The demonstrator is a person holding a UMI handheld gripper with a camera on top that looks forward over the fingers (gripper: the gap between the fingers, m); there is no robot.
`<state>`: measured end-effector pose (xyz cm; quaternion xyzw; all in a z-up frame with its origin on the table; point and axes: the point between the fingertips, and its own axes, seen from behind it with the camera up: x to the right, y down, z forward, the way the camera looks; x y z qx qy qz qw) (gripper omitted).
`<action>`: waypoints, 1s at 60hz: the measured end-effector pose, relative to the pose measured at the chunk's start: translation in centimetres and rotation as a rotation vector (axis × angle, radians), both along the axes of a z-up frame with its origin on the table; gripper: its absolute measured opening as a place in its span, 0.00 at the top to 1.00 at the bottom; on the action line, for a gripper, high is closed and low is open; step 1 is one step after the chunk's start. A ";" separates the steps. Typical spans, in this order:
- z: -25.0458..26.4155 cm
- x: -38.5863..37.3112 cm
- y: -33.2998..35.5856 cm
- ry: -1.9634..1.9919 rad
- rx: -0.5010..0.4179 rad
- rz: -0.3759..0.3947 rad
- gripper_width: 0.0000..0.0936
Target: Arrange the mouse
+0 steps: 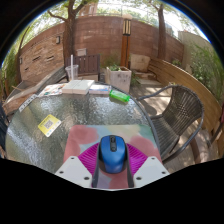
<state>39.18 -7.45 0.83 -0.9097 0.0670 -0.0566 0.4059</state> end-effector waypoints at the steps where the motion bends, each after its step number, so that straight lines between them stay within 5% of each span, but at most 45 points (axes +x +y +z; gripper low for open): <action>1: -0.4 0.0 -0.3 0.001 -0.011 0.003 0.55; 8: -2.4 0.4 -1.8 0.038 -0.050 0.013 0.40; 13: -0.8 0.0 -2.5 0.042 -0.041 0.030 0.07; 42: 16.8 -4.2 -16.9 -0.093 0.143 0.037 0.09; 60: 21.2 -6.2 -25.7 -0.111 0.156 0.015 0.09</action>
